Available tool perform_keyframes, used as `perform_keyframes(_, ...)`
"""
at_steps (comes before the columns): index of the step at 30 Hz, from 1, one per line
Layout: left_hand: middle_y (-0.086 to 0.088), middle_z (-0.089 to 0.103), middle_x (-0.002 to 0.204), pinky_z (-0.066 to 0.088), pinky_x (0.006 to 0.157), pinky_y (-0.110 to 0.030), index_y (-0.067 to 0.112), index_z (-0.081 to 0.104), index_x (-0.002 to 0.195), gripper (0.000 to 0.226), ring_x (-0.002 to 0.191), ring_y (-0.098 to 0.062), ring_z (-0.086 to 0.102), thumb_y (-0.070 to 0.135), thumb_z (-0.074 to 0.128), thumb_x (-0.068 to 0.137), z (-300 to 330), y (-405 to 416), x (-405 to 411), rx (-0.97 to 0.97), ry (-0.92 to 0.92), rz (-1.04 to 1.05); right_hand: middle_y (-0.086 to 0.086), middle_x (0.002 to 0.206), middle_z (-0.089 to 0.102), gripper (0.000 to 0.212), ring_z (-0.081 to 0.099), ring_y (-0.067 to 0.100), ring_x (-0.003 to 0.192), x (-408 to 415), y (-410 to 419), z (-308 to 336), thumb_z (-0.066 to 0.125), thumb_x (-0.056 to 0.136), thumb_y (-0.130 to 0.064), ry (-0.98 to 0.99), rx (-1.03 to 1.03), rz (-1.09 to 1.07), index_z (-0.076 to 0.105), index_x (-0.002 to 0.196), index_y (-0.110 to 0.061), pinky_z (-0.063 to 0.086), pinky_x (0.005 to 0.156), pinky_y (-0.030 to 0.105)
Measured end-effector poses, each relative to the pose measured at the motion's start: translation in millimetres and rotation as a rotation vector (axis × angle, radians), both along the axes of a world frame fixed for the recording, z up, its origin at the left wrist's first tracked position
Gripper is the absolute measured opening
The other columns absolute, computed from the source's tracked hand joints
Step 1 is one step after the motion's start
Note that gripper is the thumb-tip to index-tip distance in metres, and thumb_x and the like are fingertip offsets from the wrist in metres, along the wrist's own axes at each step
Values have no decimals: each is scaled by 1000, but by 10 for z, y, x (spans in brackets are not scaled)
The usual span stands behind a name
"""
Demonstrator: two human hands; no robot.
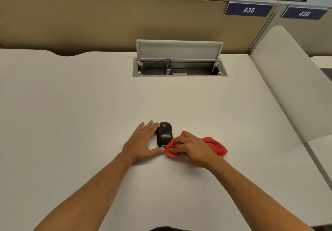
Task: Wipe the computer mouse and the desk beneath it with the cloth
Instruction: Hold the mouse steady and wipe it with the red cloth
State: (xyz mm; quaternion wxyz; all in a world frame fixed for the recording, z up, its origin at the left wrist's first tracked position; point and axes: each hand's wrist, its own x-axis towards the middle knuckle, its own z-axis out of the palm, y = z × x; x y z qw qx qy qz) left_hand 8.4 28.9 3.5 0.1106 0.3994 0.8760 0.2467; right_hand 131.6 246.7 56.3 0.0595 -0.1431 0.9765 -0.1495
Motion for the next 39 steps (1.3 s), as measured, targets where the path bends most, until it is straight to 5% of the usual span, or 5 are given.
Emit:
perform_keyframes(4, 25, 7, 150, -18, 105, -3, 27, 21, 156, 104, 130, 26, -25, 82, 56, 75, 2, -6, 9, 32, 12, -7, -10, 118, 63, 39, 50, 20, 95, -8, 73, 18, 53, 83, -11, -27, 2, 9, 70, 112, -31, 39, 64, 26)
perform_keyframes(14, 25, 6, 154, -15, 114, -13, 30, 15, 157, 104, 140, 15, -17, 84, 51, 76, -28, -8, -19, -13, -11, -21, 1, 106, 66, 53, 58, 19, 97, -499, 149, 291, 35, 78, -24, -45, -333, -487, 63, 123, -29, 47, 84, 36)
perform_keyframes(19, 13, 13, 164, 2, 124, -32, 32, 11, 157, 104, 149, 1, -4, 86, 48, 77, -48, 1, -33, -35, -42, -25, 7, 116, 66, 49, 60, 27, 103, -801, -11, 241, 41, 85, -18, -185, -216, -443, 60, 129, -27, 48, 83, 37)
perform_keyframes(25, 12, 16, 163, 0, 123, -30, 30, 12, 157, 103, 149, 3, -3, 85, 48, 78, -50, 3, -33, -18, -34, -30, 6, 112, 69, 44, 57, 21, 82, -835, -56, 169, 42, 91, -17, -258, -123, -408, 60, 130, -28, 43, 68, 33)
perform_keyframes(39, 21, 11, 158, -11, 118, -19, 26, 15, 157, 103, 144, 12, -10, 83, 49, 79, -74, 2, -41, -19, -3, -44, 6, 90, 59, 43, 50, 24, 80, -148, -232, 118, 50, 86, -16, -166, -93, -351, 56, 127, -24, 44, 64, 35)
